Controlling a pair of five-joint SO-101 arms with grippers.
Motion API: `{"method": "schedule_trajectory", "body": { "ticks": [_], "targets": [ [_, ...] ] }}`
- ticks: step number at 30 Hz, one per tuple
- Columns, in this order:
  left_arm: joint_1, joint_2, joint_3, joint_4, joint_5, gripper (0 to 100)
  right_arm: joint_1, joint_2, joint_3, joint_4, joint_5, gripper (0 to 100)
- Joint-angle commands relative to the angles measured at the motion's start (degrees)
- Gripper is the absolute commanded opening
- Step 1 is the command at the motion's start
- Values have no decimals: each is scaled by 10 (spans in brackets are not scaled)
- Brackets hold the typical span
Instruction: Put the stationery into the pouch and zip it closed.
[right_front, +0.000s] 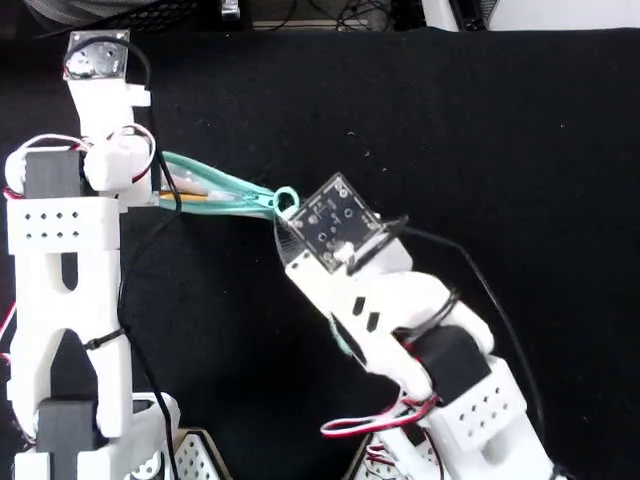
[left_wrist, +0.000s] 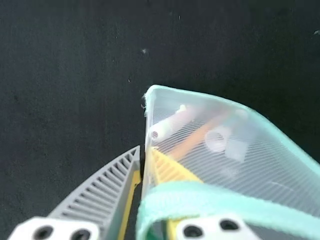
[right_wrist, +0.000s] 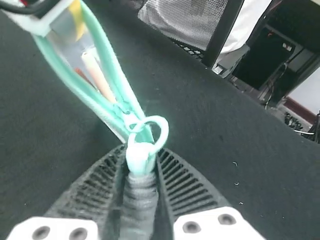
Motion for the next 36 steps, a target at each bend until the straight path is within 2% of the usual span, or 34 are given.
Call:
{"method": "schedule_trajectory", "body": {
  "ticks": [1,6,11,13,21,24,28,31,34,36],
  "targets": [
    [-8,-10,-72,0,-4,30,-3,-15,-15,3,5,11],
    [-7,-10,-160,40,-4,45,-3,-15,-15,0,4,11],
    [-7,-5,-186,62,-4,202,-3,-15,-21,2,4,11],
    [-7,-4,-185,62,-4,232,-3,-15,-36,13,4,11],
    [-7,-11,-204,62,0,230,-4,-13,-141,82,4,11],
    [-11,-11,-249,100,-2,230,-4,-13,-140,84,4,11],
    [-65,-11,-319,162,-4,230,-4,-13,-141,84,4,11],
    [-157,-16,-343,160,-4,230,-4,-13,-139,83,5,11],
    [-201,-19,-302,161,-8,230,-4,-13,-142,81,5,11],
    [-199,-22,-230,161,-51,230,-4,-12,-146,72,5,11]
  ]
}}
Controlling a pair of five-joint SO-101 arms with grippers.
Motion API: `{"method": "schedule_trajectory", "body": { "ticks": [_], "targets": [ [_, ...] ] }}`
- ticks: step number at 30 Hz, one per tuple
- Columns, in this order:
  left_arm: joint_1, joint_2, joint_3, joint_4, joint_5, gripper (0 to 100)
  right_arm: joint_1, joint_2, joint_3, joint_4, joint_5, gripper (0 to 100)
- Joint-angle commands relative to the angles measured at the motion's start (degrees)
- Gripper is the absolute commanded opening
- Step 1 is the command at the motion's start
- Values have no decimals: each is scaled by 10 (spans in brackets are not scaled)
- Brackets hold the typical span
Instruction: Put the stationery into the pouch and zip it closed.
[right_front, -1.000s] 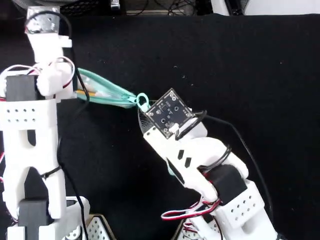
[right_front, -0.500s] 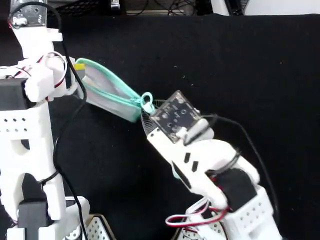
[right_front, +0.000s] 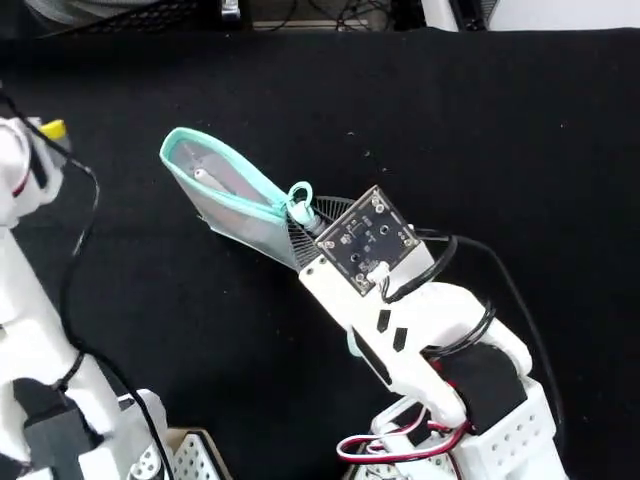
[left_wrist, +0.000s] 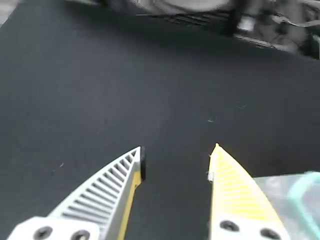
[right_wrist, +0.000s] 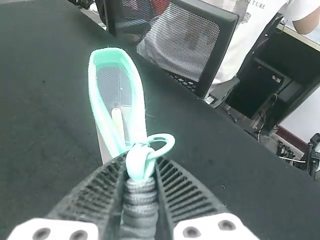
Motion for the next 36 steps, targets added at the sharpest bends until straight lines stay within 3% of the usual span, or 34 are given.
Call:
{"method": "schedule_trajectory", "body": {
  "ticks": [1,7,13,20,24,28,31,36],
  "targets": [
    [-2,-11,99,4,-69,230,-4,1,-44,-12,4,11],
    [127,-11,285,-11,-91,230,-4,112,-109,-11,4,11],
    [197,-11,375,-183,14,230,-4,146,-179,-6,4,11],
    [211,-11,386,-371,128,230,-5,146,-184,73,43,11],
    [216,-11,390,-378,142,233,-5,146,-184,78,62,11],
    [240,-23,361,-285,141,234,-5,150,-187,69,63,11],
    [281,-52,349,-258,140,234,-6,151,-185,49,60,11],
    [319,-75,364,-356,142,233,-4,142,-188,60,60,11]
  ]
}}
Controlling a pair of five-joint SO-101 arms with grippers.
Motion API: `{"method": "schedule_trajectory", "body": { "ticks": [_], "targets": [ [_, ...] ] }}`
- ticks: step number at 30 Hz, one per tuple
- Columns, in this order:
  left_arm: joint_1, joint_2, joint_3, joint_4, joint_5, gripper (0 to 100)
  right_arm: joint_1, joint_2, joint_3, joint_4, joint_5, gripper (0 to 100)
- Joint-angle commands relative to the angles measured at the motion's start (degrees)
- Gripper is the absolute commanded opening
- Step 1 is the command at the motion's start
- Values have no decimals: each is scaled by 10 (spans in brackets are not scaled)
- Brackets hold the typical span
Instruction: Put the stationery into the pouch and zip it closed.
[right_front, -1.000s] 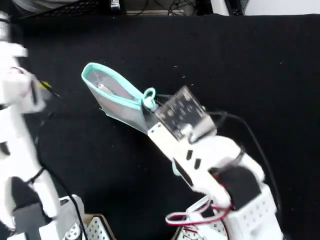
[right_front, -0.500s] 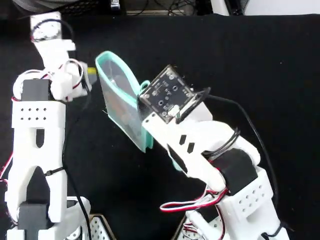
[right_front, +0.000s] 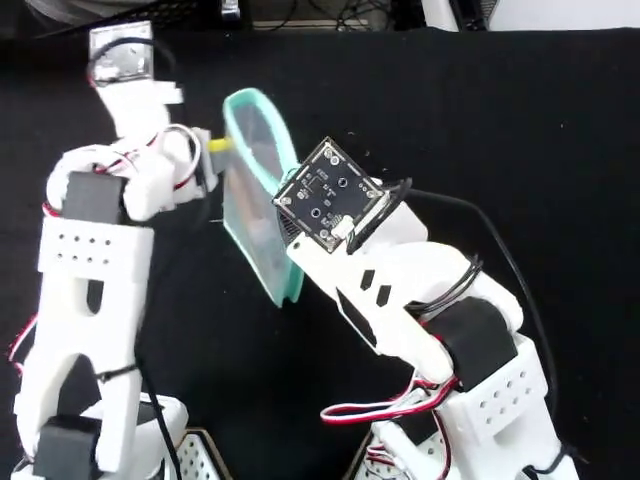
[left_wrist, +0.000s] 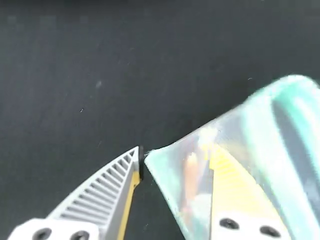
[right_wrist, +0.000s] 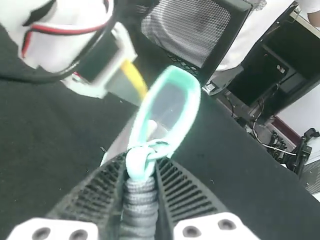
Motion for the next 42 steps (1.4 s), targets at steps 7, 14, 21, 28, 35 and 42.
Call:
{"method": "schedule_trajectory", "body": {
  "ticks": [7,14,21,28,35,42],
  "targets": [
    [-15,-50,25,-16,4,233,9,-48,-31,6,5,11],
    [-65,-197,70,136,-35,232,26,-47,-30,5,5,11],
    [42,-475,247,133,-82,234,27,-47,-31,4,5,11],
    [147,-763,504,-9,-84,237,27,-47,-31,10,5,11],
    [229,-760,618,-106,-84,275,27,-47,-30,13,1,11],
    [233,-754,648,-241,-84,277,25,-47,-30,26,1,11]
  ]
}}
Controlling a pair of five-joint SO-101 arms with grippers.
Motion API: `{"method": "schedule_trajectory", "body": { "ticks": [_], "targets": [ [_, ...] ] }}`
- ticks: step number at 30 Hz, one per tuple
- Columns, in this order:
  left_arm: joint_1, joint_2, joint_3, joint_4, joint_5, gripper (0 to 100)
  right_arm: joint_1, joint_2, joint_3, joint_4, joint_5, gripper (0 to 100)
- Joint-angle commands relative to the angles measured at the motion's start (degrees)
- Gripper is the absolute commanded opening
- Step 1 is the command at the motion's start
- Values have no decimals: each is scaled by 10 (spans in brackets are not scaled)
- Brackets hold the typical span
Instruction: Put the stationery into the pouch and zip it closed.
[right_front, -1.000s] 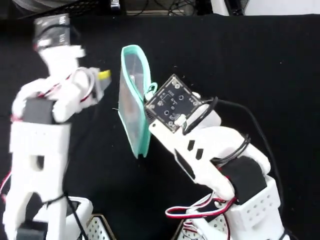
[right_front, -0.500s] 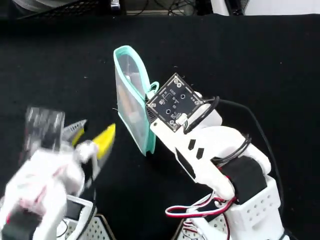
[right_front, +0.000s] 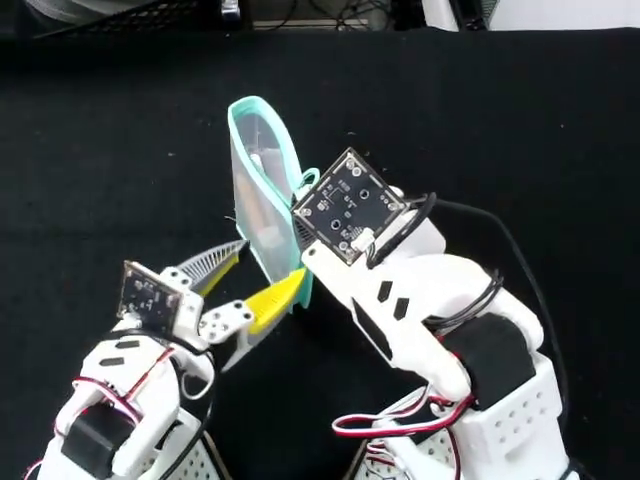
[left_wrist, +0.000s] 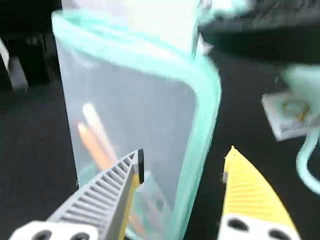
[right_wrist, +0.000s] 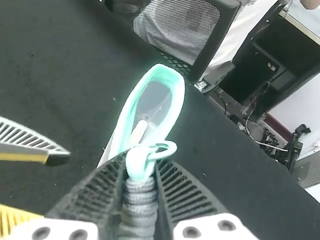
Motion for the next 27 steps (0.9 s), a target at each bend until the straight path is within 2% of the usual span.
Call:
{"method": "schedule_trajectory", "body": {
  "ticks": [1,5,9,16,20,23,27],
  "targets": [
    [7,6,11,-71,-5,277,5,-14,-30,0,1,11],
    [3,7,59,-131,-6,277,5,-14,-30,0,1,11],
    [-3,6,117,-167,-54,274,5,-14,-31,0,0,11],
    [-121,1,102,-142,-57,277,4,-15,-30,0,0,11],
    [-165,1,91,-133,-57,278,4,-15,-30,0,0,11],
    [-157,1,80,-133,-57,277,3,-15,-29,0,-1,11],
    [-88,1,44,-105,-57,274,-19,-15,-26,0,-14,11]
  ]
}}
